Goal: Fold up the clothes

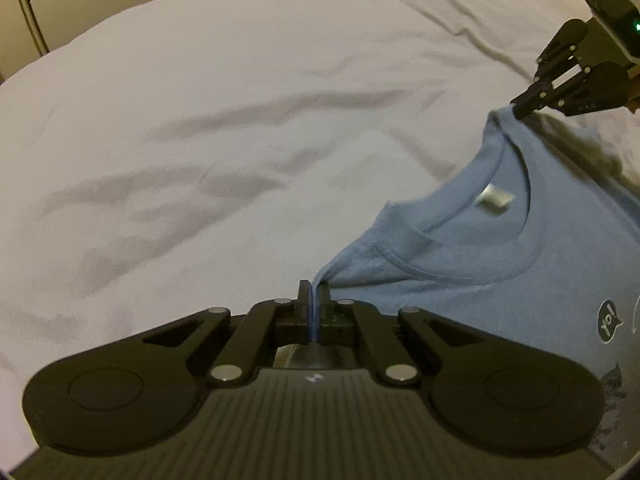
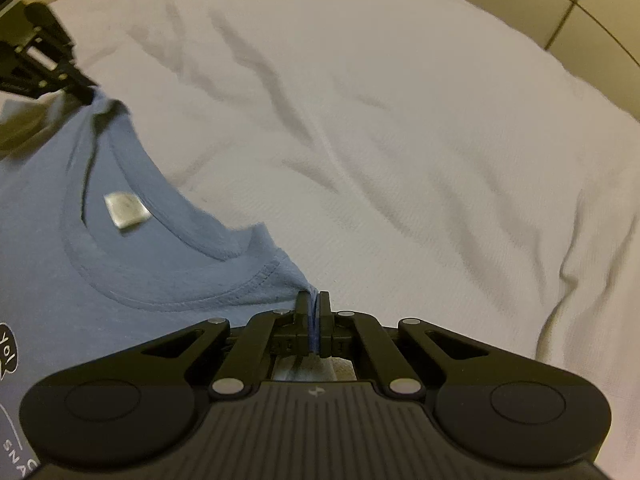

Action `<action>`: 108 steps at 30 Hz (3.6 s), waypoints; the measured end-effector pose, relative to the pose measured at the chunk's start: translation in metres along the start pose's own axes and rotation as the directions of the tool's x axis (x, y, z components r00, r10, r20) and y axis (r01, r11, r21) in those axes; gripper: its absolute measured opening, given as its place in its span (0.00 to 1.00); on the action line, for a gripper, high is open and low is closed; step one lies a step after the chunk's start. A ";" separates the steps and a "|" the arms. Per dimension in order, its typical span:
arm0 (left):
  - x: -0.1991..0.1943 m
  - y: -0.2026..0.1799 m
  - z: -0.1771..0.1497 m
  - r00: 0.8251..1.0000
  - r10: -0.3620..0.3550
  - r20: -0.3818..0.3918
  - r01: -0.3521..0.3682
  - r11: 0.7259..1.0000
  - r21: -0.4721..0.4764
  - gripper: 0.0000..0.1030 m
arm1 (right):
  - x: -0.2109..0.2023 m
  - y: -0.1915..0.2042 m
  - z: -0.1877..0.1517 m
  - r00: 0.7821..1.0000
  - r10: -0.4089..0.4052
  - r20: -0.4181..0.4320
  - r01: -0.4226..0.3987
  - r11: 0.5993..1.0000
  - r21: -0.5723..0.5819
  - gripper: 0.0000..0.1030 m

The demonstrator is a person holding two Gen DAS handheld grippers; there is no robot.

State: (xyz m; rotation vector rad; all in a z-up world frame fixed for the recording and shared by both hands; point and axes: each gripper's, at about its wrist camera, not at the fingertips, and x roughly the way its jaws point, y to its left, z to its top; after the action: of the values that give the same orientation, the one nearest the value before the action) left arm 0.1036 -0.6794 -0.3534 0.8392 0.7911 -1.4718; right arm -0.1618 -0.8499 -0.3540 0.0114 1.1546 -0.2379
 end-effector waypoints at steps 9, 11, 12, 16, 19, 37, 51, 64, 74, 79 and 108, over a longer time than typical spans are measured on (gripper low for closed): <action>0.009 0.003 0.001 0.999 0.049 -0.019 -0.051 0.990 -0.131 0.18 | -0.043 -0.019 -0.030 0.994 -0.057 0.096 0.038 0.981 0.192 0.27; -0.003 0.006 0.006 0.998 0.068 0.000 -0.067 0.980 -0.186 0.21 | -0.070 -0.030 -0.051 0.990 -0.096 0.100 0.065 0.959 0.276 0.29; -0.011 0.005 0.007 0.997 0.080 0.017 -0.075 0.974 -0.212 0.21 | -0.081 -0.034 -0.064 0.990 -0.109 0.092 0.075 0.945 0.319 0.29; -0.037 -0.017 0.014 0.995 0.068 0.072 -0.049 0.969 -0.243 0.21 | -0.107 -0.038 -0.130 0.993 -0.115 0.024 0.089 0.870 0.486 0.40; -0.041 -0.056 0.018 0.996 0.011 0.084 0.007 0.978 -0.207 0.21 | -0.108 -0.037 -0.175 0.997 -0.076 -0.007 0.065 0.797 0.600 0.42; -0.007 -0.276 0.030 0.966 -0.257 0.003 0.256 0.963 0.089 0.25 | -0.059 -0.073 -0.235 0.977 0.043 0.208 -0.205 0.456 0.866 0.19; 0.027 -0.359 0.062 0.961 -0.275 -0.026 0.269 0.913 0.308 0.31 | -0.111 -0.017 -0.273 0.950 0.108 0.292 -0.309 0.434 0.846 0.40; 0.029 -0.342 0.034 0.974 -0.200 -0.105 0.222 0.930 0.292 0.31 | -0.084 -0.006 -0.291 0.945 0.052 0.322 -0.326 0.137 0.935 0.02; 0.030 -0.351 0.024 0.974 -0.194 -0.118 0.221 0.928 0.301 0.32 | -0.117 -0.007 -0.300 0.980 -0.012 0.197 -0.185 0.294 0.938 0.22; 0.027 -0.343 0.021 0.977 -0.180 -0.116 0.206 0.938 0.278 0.33 | -0.128 0.028 -0.306 0.963 0.064 0.263 -0.270 0.262 0.927 0.28; 0.057 -0.302 0.062 0.993 -0.117 -0.030 0.121 0.960 0.252 0.40 | -0.063 -0.080 -0.192 0.999 0.022 0.035 -0.035 0.907 0.420 0.23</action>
State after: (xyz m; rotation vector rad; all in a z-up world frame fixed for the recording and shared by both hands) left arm -0.2030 -0.7426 -0.3708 1.0087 0.6825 -1.7004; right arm -0.3748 -0.8913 -0.3659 0.4055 1.0539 -0.4575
